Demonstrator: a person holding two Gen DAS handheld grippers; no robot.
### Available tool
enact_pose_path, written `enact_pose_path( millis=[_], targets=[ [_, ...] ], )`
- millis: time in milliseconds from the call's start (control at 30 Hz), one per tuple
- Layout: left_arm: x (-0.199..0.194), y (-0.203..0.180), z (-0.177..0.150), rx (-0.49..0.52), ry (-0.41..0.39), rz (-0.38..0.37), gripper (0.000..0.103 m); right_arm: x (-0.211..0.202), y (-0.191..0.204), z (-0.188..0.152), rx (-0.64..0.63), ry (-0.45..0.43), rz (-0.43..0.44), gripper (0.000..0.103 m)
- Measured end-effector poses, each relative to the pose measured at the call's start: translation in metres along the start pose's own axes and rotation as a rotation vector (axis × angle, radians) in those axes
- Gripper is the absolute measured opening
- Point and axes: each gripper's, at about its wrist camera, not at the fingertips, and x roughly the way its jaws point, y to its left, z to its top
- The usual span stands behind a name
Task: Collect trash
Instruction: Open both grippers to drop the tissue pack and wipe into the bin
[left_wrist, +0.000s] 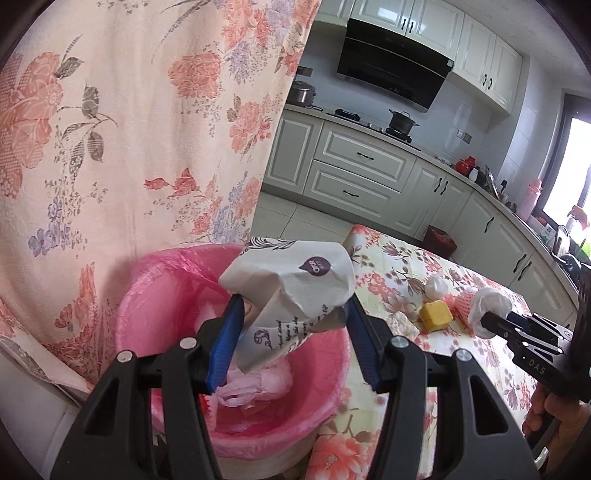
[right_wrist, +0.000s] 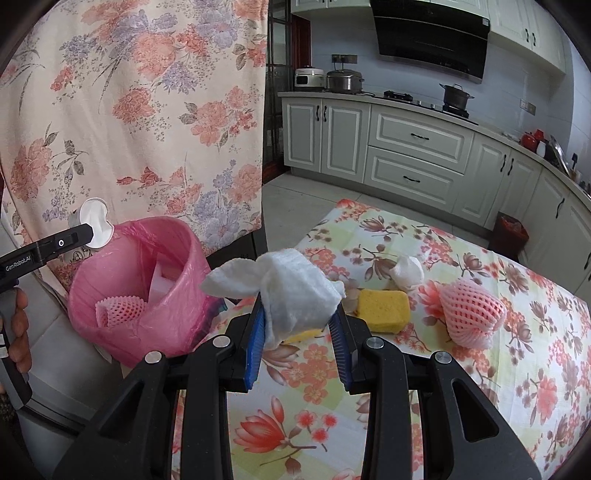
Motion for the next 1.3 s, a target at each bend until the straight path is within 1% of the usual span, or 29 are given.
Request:
enact_pose_path(
  millis=[267, 567, 800, 1000, 1167, 1233, 1267, 1300],
  targets=[
    [-0.004, 0.022, 0.004, -0.019, -0.008, 0.03, 0.054, 0.017, 0.04, 0.018, -0.051, 0.008, 0.058, 0.033],
    [0.001, 0.036, 0.004, -0.025, 0.0, 0.075, 0.054, 0.037, 0.076, 0.037, -0.097, 0.027, 0.118, 0.033],
    [0.0, 0.043, 0.001, -0.023, 0.003, 0.118, 0.054, 0.056, 0.101, 0.042, -0.124, 0.058, 0.164, 0.033],
    [0.0, 0.046, 0.0, -0.031, 0.005, 0.118, 0.054, 0.073, 0.117, 0.044, -0.144, 0.085, 0.186, 0.033],
    [0.001, 0.047, 0.0, -0.032, 0.005, 0.117, 0.054, 0.083, 0.126, 0.048, -0.152, 0.088, 0.19, 0.034],
    [0.001, 0.047, 0.0, -0.031, 0.005, 0.118, 0.054, 0.088, 0.127, 0.049, -0.152, 0.091, 0.186, 0.036],
    [0.001, 0.047, 0.0, -0.031, 0.004, 0.119, 0.054, 0.09, 0.127, 0.05, -0.153, 0.092, 0.184, 0.041],
    [0.0, 0.048, 0.001, -0.032, 0.002, 0.119, 0.054, 0.092, 0.127, 0.051, -0.153, 0.092, 0.184, 0.049]
  ],
)
